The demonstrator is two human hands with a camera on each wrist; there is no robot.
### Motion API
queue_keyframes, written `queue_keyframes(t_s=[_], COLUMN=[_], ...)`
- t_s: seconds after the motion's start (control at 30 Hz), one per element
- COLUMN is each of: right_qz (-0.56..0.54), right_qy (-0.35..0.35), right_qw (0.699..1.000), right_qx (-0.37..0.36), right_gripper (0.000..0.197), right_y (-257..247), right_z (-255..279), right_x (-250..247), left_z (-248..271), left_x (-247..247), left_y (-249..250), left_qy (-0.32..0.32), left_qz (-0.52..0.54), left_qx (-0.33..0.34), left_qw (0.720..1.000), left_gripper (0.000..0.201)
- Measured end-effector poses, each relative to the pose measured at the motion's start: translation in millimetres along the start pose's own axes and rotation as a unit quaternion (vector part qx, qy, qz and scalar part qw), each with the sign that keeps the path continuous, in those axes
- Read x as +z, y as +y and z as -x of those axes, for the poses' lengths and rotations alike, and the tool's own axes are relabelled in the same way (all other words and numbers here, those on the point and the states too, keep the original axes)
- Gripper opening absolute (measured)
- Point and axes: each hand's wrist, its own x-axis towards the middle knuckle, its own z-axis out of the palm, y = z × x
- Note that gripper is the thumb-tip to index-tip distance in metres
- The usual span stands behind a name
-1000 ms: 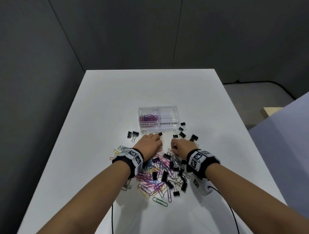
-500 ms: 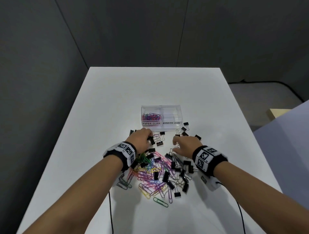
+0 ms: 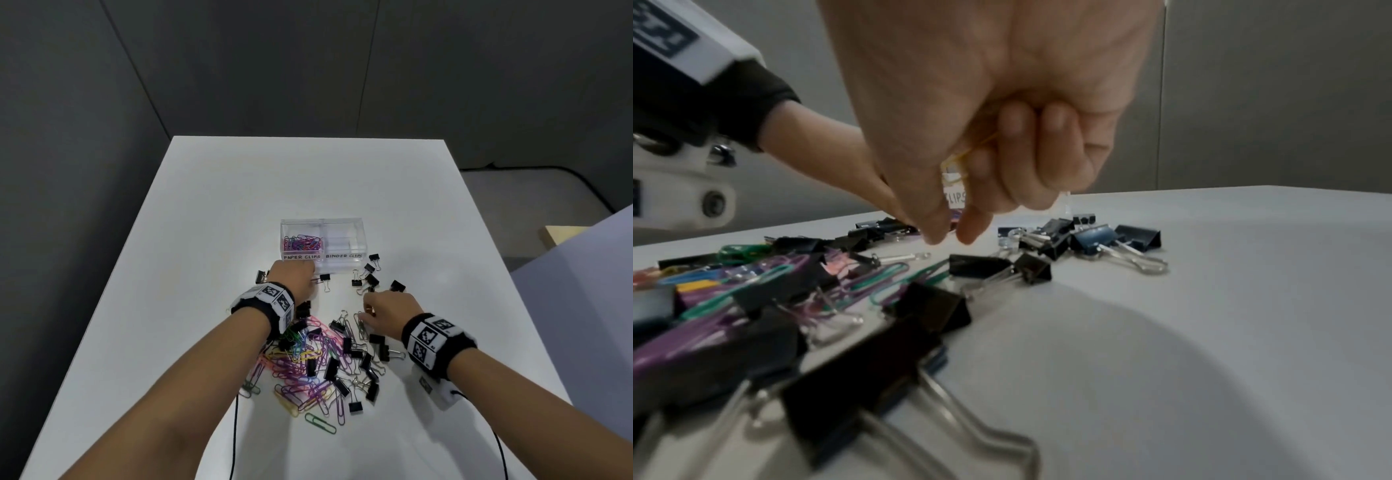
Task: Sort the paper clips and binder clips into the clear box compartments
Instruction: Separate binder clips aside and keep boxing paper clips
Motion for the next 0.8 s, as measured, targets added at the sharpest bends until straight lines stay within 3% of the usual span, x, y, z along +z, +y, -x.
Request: queue_keyframes(t_s=[0.17, 0.37, 0.47, 0.67, 0.8], right_qz=[0.023, -0.075, -0.121, -0.096, -0.172], right_qy=[-0.051, -0.039, -0.055, -0.046, -0.029], right_qw=[0.998, 0.992, 0.985, 0.991, 0.982], right_qx=[0.032, 0.091, 0.106, 0.081, 0.068], right_gripper=[0.039, 0.026, 0.022, 0.009, 0.007], right_y=[-6.1, -17.8, -19.9, -20.0, -9.2], right_z=[2.1, -10.1, -16.0, -12.5, -9.3], right_x=[6.3, 10.0, 11.0, 8.9, 1.1], left_z=[-9.0, -13.3, -7.9, 3.7, 12.1], left_x=[7.4, 6.9, 7.3, 7.9, 3.9], left_y=[11.1, 10.8, 11.4, 13.3, 17.9], left_qy=[-0.027, -0.067, -0.071, -0.020, -0.034], left_qz=[0.020, 0.021, -0.007, -0.003, 0.070], left_qx=[-0.033, -0.030, 0.002, 0.068, 0.100], left_qw=[0.999, 0.997, 0.997, 0.997, 0.992], left_gripper=[0.028, 0.030, 0.034, 0.026, 0.046])
